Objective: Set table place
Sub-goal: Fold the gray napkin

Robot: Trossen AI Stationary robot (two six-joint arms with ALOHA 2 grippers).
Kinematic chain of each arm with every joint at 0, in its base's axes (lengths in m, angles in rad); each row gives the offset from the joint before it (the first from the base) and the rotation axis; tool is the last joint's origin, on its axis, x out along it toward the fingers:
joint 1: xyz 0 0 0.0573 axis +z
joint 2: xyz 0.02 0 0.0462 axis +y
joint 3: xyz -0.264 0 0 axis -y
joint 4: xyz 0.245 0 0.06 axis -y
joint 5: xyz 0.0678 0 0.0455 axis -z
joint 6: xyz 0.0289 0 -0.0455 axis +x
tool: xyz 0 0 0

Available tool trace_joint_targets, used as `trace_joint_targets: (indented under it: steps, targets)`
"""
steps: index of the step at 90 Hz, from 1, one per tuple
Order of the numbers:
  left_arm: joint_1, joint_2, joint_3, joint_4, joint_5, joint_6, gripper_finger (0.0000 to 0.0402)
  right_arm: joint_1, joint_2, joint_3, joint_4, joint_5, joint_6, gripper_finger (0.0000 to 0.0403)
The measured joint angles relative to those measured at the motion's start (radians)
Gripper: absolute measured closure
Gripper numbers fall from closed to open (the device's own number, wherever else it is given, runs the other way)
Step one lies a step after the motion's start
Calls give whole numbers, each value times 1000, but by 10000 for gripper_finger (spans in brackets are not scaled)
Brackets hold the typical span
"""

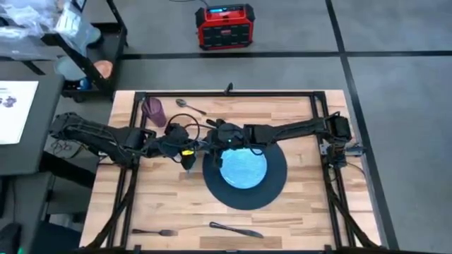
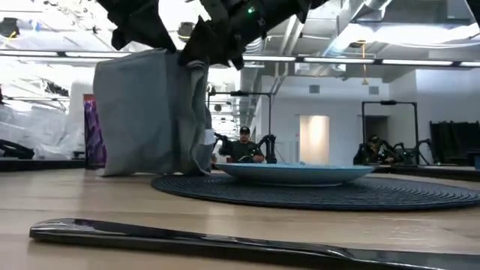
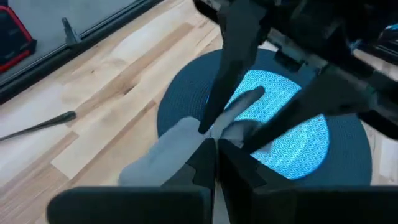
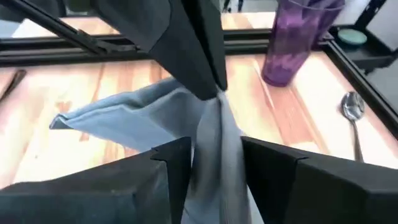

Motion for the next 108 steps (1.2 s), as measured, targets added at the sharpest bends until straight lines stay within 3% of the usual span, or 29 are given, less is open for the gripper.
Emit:
trace_joint_targets:
  steps: [36,60,108]
  targets:
    - [0,0,0,-7,0,-2,401,3,-27,6,-67,17,10,293]
    - [0,0,0,-3,2,-1,401,3,-29,6,-88,13,-32,394]
    - [-39,0,0,-44,-32,106,401,11,-106,5,-228,87,-35,402]
